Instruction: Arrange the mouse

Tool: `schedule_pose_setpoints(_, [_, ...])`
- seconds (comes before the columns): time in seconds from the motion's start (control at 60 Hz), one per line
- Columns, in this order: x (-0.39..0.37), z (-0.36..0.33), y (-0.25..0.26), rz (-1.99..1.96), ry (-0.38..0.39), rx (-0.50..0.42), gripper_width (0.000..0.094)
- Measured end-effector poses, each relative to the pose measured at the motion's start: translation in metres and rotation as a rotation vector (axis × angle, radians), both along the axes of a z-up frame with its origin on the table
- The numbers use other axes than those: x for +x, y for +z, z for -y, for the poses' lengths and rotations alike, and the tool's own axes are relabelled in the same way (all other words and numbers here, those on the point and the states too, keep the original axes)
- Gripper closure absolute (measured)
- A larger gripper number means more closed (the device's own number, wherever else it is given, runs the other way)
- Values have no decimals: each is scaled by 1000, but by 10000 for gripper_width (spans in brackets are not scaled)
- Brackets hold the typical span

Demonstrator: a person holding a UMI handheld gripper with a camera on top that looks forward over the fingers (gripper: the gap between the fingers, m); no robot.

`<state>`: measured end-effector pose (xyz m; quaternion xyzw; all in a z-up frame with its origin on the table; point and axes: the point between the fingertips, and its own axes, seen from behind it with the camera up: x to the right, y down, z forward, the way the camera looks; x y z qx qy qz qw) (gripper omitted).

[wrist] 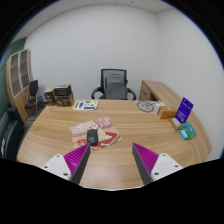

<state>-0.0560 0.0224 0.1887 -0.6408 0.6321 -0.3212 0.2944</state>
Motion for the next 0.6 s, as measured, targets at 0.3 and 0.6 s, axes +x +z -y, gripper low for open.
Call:
schedule_pose_setpoints(0.3, [-98, 46, 36, 3, -85, 5, 67])
schedule_pose_setpoints(0.6, [-129, 59, 39, 2, -117, 6, 67])
